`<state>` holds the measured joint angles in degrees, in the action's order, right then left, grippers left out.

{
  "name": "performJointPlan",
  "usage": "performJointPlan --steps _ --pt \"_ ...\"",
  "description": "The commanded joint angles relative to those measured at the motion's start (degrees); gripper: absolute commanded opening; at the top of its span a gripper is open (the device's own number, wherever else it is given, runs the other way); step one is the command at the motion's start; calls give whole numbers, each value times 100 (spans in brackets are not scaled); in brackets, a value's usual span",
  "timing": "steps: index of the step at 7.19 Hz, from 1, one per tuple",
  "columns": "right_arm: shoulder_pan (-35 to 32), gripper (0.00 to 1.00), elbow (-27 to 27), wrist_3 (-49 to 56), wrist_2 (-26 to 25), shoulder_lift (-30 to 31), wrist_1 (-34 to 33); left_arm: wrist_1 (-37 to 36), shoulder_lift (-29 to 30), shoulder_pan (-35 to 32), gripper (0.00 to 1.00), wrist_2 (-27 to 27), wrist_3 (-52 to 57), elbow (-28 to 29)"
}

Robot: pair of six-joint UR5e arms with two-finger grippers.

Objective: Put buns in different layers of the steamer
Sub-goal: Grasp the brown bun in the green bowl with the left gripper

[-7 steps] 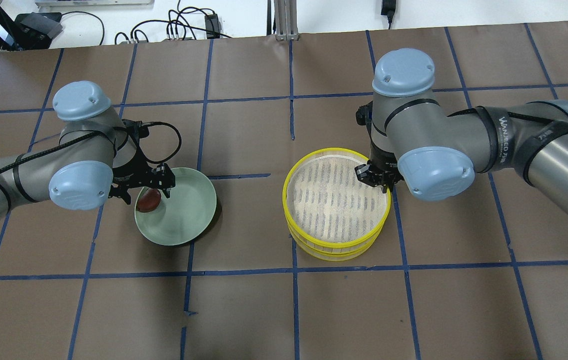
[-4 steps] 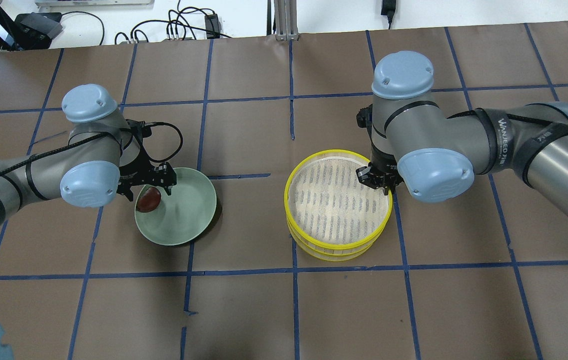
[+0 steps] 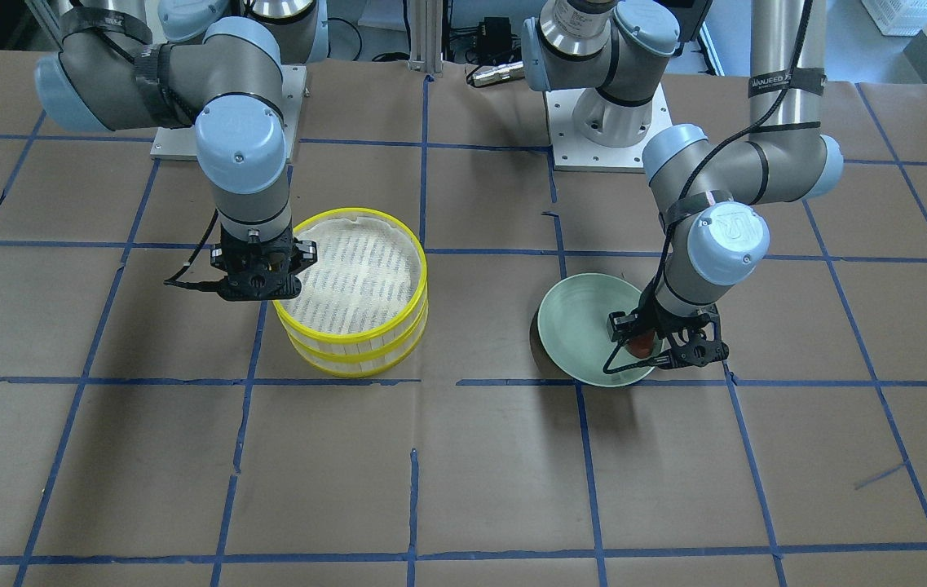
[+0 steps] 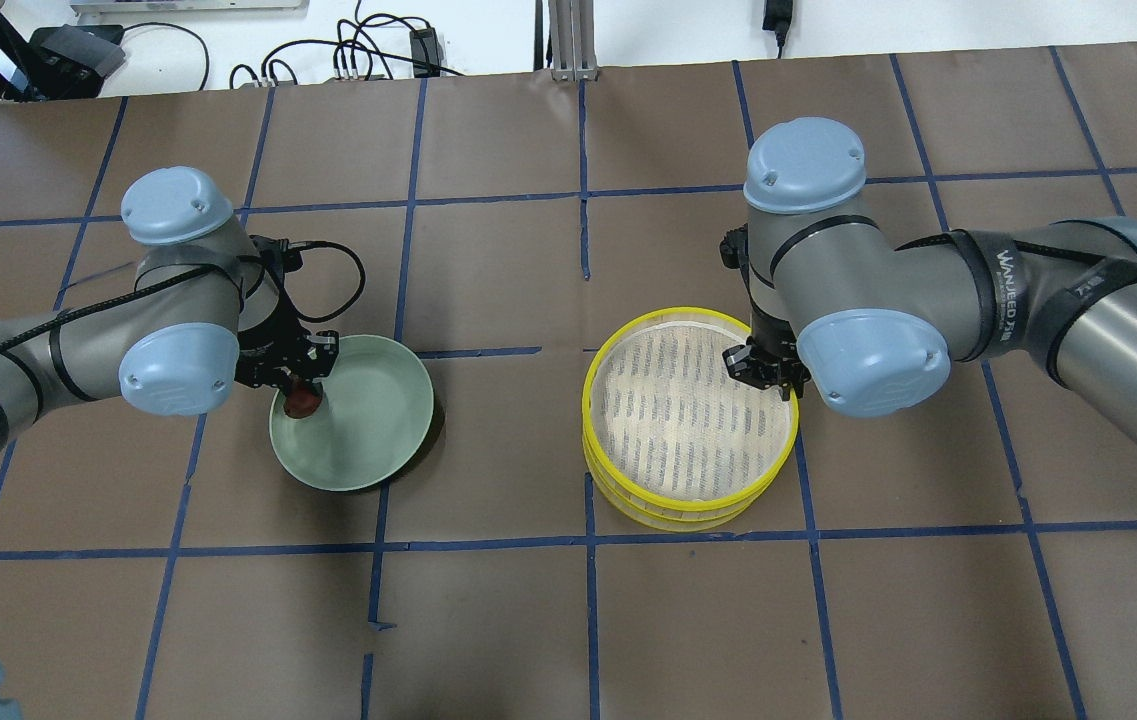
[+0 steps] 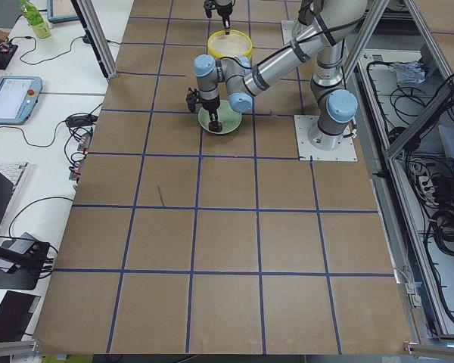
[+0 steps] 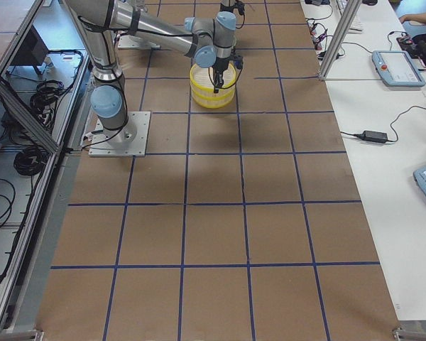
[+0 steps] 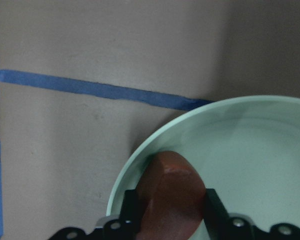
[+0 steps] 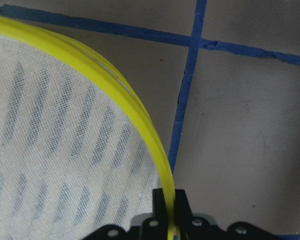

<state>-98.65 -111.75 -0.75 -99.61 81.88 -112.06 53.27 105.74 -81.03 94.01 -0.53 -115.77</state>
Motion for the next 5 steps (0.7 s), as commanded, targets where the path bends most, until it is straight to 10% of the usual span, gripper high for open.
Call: performJointPlan --steps 1,2,3,5 --pt "4 8 -30 -4 -76 30 27 -9 -149 -9 2 21 -34 98" --pt "-5 37 -39 48 -50 4 18 382 -367 -105 2 29 -113 351" --pt "-5 87 -39 23 -32 4 18 1221 -596 -236 2 3 -383 762" --pt "134 100 152 40 3 47 44 2395 -791 -823 2 -58 -1111 1668"
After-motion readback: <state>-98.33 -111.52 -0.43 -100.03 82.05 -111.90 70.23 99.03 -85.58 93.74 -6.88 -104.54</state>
